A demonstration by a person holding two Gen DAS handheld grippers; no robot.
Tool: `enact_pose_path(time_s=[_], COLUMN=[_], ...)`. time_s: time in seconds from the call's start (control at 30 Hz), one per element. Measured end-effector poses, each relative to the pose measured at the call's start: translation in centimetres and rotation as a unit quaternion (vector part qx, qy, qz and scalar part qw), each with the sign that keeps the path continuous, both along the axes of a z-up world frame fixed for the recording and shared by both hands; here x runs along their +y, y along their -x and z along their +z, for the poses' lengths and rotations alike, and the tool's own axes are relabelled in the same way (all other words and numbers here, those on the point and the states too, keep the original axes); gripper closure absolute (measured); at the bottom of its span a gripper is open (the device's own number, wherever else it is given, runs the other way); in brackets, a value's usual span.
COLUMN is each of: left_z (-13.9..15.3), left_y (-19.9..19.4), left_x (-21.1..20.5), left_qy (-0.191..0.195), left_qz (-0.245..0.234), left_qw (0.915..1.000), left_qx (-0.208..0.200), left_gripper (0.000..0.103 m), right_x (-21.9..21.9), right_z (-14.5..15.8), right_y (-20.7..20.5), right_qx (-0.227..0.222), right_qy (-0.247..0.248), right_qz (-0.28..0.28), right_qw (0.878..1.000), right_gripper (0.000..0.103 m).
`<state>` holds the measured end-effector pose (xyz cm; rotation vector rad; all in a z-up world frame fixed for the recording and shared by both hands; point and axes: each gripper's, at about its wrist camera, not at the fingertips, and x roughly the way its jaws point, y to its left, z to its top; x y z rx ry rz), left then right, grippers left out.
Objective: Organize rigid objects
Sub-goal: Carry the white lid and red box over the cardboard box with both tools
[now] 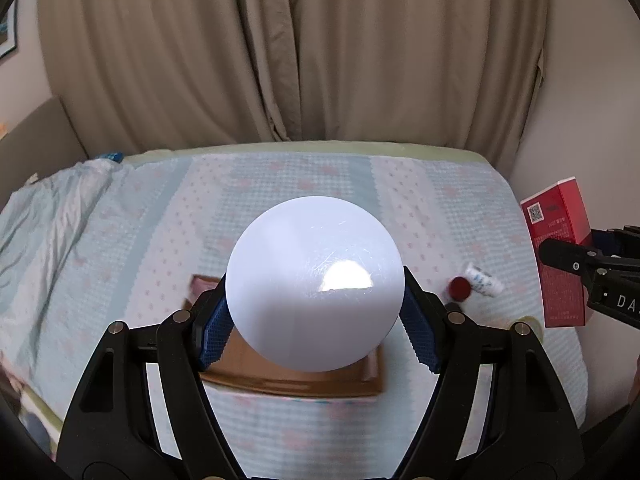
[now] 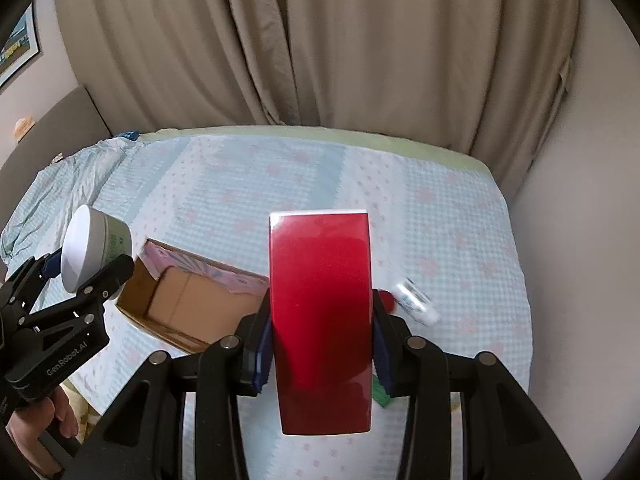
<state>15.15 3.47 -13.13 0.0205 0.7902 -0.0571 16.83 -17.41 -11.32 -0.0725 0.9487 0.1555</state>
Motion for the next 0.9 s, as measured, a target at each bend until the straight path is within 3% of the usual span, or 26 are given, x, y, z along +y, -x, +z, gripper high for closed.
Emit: enact_pose_path(time_s=[0.17, 0.47, 0.73, 0.9], left_z=[-1.2, -6.8, -14.3, -19.5], left_y=[-1.9, -6.1, -10.9, -13.4], left_x=[6.4, 13.7, 15.2, 14.4], left_qy=[0.001, -0.008, -0.018, -0.025], left_qz=[-0.027, -0.079, -0.094, -0.101], left_qw=[0.9995, 0.9948, 0.9856, 0.9746], left_qx=[0.018, 0.064, 0.139, 0.198], left_gripper=[0.032, 0.032, 0.032, 0.032], right_x=[5.5, 14.5, 19.1, 20.4], right_z=[-1.1, -7.4, -12.9, -16.9], right_y=[-1.1, -3.6, -6.3, -8.0], right_qx=[0.011, 0.082, 0.131, 0.155], right_qy=[-0.036, -0.106, -0.099, -0.078], right_qz=[-0.022, -0.081, -0.083, -0.073], right_qw=[0.999, 0.988, 0.983, 0.982], right_gripper=[0.065, 0.065, 0.065, 0.065])
